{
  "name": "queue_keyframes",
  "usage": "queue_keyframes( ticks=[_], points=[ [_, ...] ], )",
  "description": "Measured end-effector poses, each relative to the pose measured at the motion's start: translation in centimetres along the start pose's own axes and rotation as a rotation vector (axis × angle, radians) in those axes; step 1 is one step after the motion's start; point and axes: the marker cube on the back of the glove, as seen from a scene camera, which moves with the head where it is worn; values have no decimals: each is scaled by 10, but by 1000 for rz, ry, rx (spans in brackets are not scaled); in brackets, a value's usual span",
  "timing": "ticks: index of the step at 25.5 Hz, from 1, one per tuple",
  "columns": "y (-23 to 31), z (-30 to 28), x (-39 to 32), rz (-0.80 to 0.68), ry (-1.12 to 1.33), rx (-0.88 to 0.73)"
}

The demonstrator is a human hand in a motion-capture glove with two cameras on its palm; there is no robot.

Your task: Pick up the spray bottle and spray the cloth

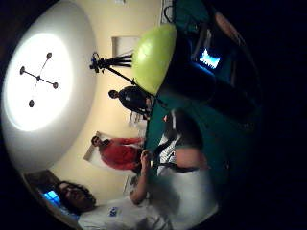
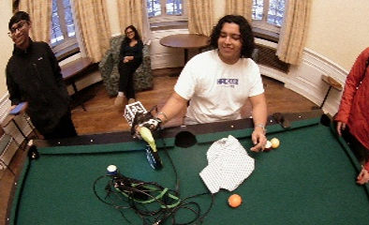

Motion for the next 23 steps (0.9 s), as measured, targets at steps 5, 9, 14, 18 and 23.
queue_keyframes(
  ticks=[5,9,14,18,23],
  points=[
    [-14,7,14,3,-78,-178],
    [-20,10,31,-24,-142,-364],
    [-28,22,37,-53,-201,-522],
    [-36,38,33,-62,-234,-594],
    [-42,56,23,-36,-252,-663]
  ],
)
